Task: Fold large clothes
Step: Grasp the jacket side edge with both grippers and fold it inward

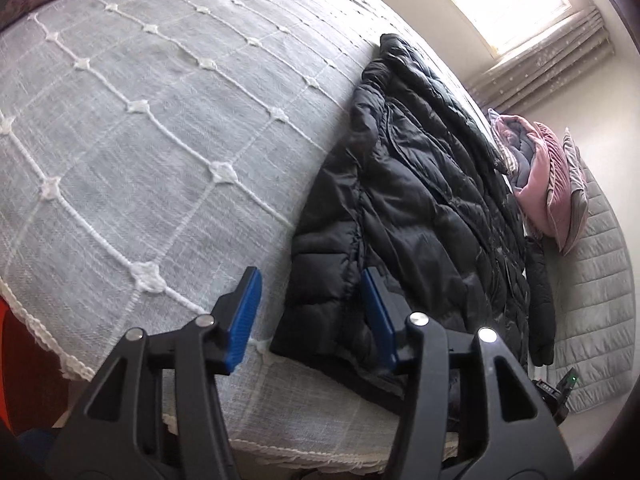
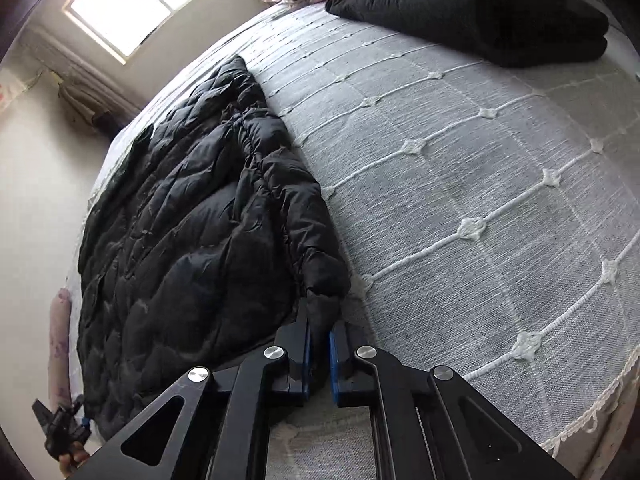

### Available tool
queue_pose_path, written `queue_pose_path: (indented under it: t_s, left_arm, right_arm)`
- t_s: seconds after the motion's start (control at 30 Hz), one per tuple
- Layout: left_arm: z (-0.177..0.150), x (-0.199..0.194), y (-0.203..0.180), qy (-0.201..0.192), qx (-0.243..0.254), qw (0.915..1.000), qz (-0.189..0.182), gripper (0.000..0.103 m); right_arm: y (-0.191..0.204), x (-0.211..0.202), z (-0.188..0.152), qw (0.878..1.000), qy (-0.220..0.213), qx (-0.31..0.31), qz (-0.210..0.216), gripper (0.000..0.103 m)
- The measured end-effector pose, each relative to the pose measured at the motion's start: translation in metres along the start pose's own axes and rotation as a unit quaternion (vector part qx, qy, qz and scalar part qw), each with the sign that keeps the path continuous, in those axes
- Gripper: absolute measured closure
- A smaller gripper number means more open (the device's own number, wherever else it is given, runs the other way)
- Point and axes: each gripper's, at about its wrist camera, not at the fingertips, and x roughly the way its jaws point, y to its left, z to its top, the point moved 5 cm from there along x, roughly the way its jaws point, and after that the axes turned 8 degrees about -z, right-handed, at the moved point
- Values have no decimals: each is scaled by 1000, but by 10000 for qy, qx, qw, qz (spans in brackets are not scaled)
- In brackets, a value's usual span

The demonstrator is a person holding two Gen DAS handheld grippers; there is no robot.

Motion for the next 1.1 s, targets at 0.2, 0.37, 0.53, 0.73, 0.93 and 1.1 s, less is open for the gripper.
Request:
queue_pose_path:
  t_s: [0.2,0.37,0.53,0.73,0.93,1.1]
  left_arm:
    - [-11,7,-13,218,316,9993,-32,50]
    - [-12,9,-16,193,446,9987,174,50]
    - [-13,10,-18,140,500,9983,258,50]
    - [-14,13,-19,114,553,9978,338,51]
    - [-14,17,-18,185,406,9987,233,70]
    - [-15,18,-20,171,372,9989,235,70]
  right_arm:
    - [3,5,-1,9999,120,96,-19,92]
    - [2,14,-5,9992,342,192,48,84]
    - [1,14,-6,9993,338,169,30,84]
    - [8,14,-8,9994,244,-23,-257,81]
    - [16,16,-10,9984,146,-229,-496,80]
    - [23,17,-11,9962,44,-466,-728,79]
